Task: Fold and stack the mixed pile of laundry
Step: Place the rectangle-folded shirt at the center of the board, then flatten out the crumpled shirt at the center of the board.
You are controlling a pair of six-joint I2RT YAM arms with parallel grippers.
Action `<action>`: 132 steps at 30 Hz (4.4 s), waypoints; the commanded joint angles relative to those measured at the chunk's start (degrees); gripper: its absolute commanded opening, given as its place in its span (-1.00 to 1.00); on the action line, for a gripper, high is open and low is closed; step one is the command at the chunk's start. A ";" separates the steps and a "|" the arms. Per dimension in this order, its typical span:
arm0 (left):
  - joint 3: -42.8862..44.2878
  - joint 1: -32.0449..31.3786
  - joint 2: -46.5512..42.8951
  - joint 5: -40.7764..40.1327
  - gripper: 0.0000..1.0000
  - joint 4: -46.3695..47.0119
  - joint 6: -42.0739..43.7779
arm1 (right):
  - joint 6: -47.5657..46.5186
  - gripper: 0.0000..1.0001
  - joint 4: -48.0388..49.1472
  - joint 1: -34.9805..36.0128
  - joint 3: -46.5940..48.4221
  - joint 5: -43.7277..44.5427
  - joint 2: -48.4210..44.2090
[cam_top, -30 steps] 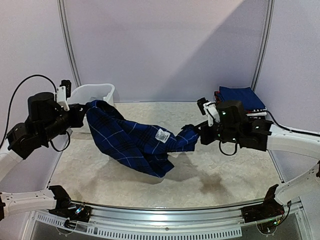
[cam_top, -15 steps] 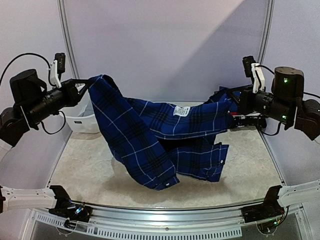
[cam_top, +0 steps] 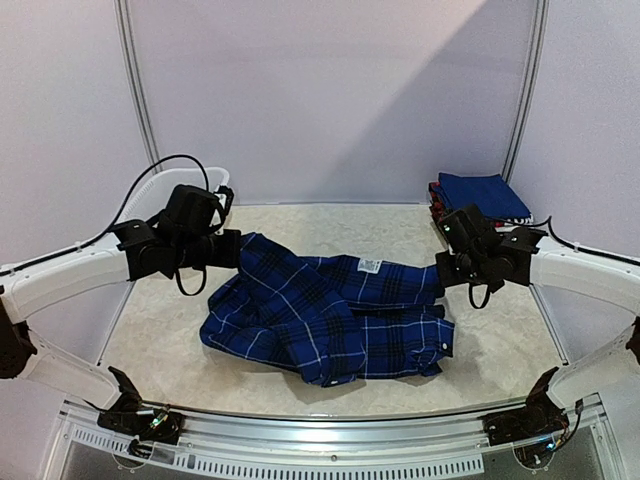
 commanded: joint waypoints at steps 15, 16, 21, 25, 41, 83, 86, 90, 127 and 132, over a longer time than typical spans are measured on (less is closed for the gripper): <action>-1.58 2.74 11.86 1.59 -0.65 9.82 2.19 | 1.29 -0.94 10.74 -5.85 0.06 -5.53 10.66; -1.27 2.74 12.44 0.66 -0.35 9.24 2.48 | 1.34 -0.91 10.67 -6.01 0.19 -5.54 11.16; -1.70 1.28 11.56 -1.40 0.93 8.25 5.35 | 1.96 -0.35 10.52 -6.91 -0.10 -5.11 11.50; -1.11 -1.16 8.99 -3.38 0.99 4.38 7.97 | 1.12 0.05 9.94 -8.82 0.07 -4.72 11.08; -6.48 -22.64 -6.43 -3.38 0.92 -5.00 11.24 | -0.74 0.77 9.40 -8.69 -3.59 -18.61 -2.34; -9.10 -25.82 19.49 10.38 0.36 10.39 -11.07 | 4.79 0.79 11.40 -2.93 -12.94 -18.15 -12.39; -9.57 -25.82 19.86 10.76 0.35 12.87 -11.09 | 4.71 0.79 11.49 -3.03 -13.09 -18.04 -12.28; -10.58 -25.89 20.13 11.42 -0.02 18.56 -11.41 | 4.70 0.79 11.60 -2.99 -13.20 -18.05 -12.20; 32.30 0.51 17.42 6.73 -1.00 3.10 12.20 | -2.86 0.80 21.89 -2.98 -11.82 -18.98 -6.10; 43.45 5.74 25.48 10.46 -1.00 2.73 15.73 | -4.13 0.82 23.88 -2.99 -10.87 -16.45 -3.95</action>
